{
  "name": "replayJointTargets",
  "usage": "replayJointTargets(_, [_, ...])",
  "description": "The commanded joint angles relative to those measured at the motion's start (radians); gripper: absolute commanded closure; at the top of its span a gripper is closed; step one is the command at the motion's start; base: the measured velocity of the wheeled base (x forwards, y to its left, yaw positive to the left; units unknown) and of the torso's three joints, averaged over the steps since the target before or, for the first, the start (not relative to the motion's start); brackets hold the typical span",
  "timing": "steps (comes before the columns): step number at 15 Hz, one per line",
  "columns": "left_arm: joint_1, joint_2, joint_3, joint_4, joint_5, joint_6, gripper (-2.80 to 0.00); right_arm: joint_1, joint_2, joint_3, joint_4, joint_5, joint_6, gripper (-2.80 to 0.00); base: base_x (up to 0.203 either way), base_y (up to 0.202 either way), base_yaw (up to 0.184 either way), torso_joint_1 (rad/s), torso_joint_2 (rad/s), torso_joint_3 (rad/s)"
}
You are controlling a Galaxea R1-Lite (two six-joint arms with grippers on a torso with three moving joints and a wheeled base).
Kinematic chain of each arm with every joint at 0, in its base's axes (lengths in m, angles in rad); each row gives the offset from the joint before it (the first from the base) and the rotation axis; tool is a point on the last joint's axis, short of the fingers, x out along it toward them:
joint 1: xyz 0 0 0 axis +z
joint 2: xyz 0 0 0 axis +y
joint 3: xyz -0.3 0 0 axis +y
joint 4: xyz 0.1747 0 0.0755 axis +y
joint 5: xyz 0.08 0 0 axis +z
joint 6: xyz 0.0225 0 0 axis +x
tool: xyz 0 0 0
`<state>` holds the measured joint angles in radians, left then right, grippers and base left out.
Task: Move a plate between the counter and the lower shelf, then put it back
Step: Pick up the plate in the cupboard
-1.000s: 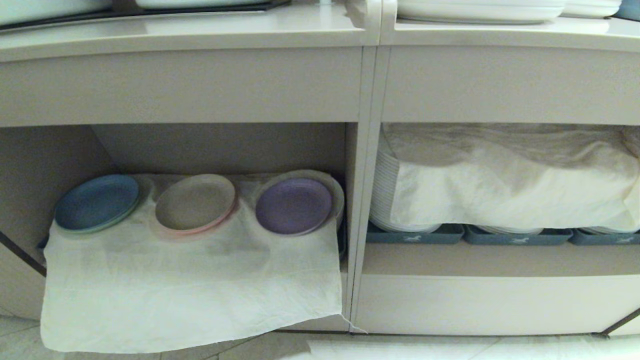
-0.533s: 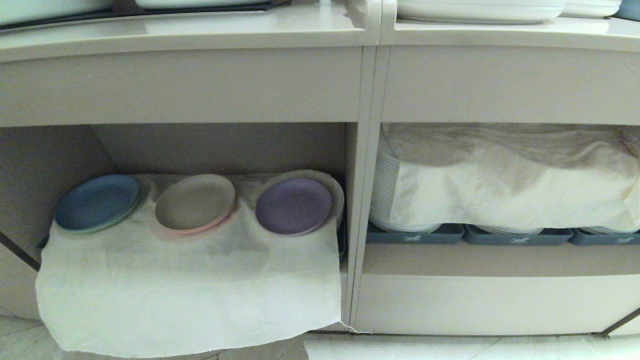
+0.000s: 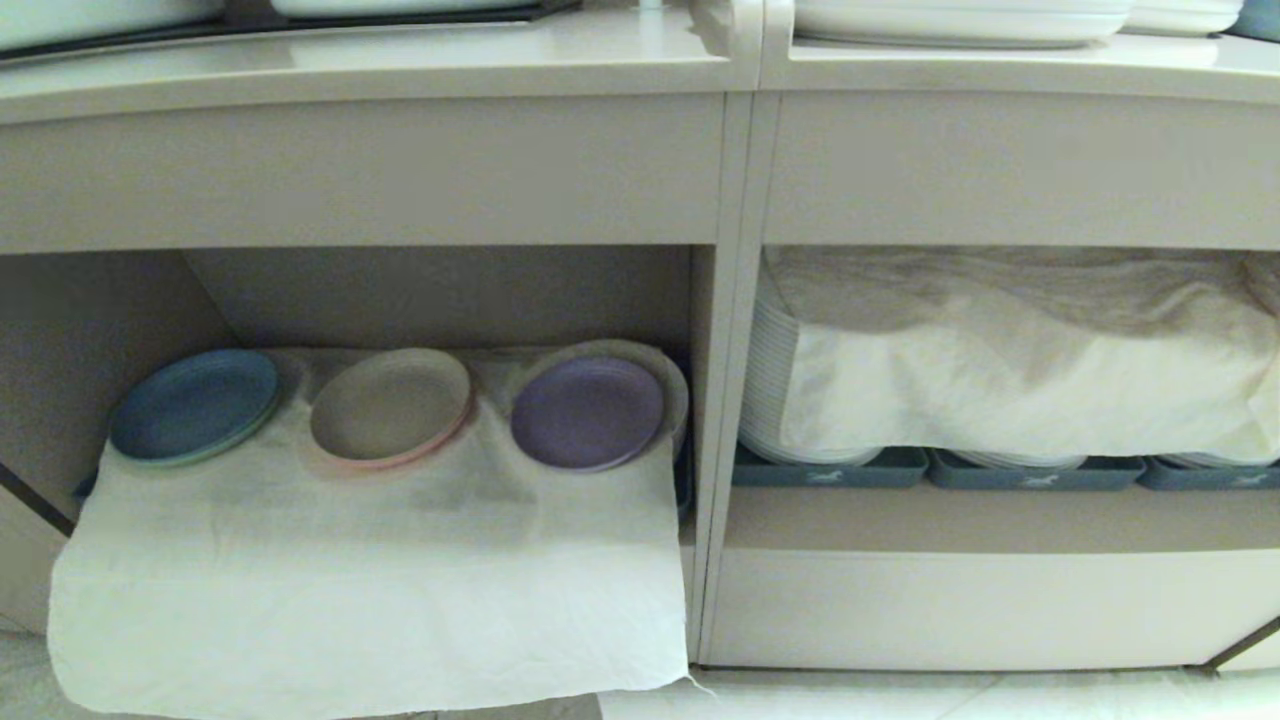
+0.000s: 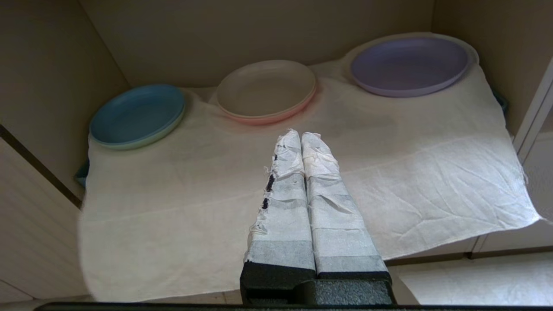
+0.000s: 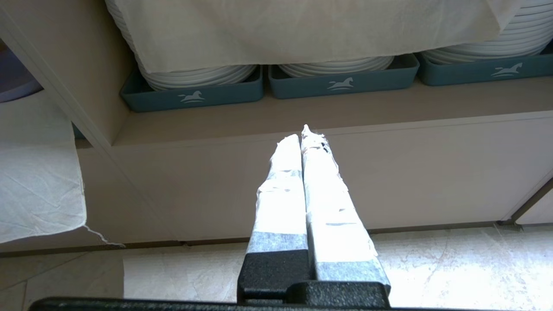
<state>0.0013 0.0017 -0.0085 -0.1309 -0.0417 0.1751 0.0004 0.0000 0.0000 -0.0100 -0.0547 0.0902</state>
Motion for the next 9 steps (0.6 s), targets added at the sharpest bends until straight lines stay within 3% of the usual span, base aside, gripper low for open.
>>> replayJointTargets(1, [0.000, -0.002, 0.001, -0.001, -0.001, 0.000, 0.00, 0.000, 0.000, 0.000, -0.001, -0.001, 0.000, 0.00, 0.000, 0.000, 0.000, 0.000, 0.00, 0.000])
replayJointTargets(9, [0.000, -0.002, 0.001, -0.003, 0.018, -0.009, 0.00, 0.000, 0.000, 0.000, -0.001, -0.001, 0.000, 0.00, 0.000, 0.000, 0.000, 0.000, 0.00, 0.000])
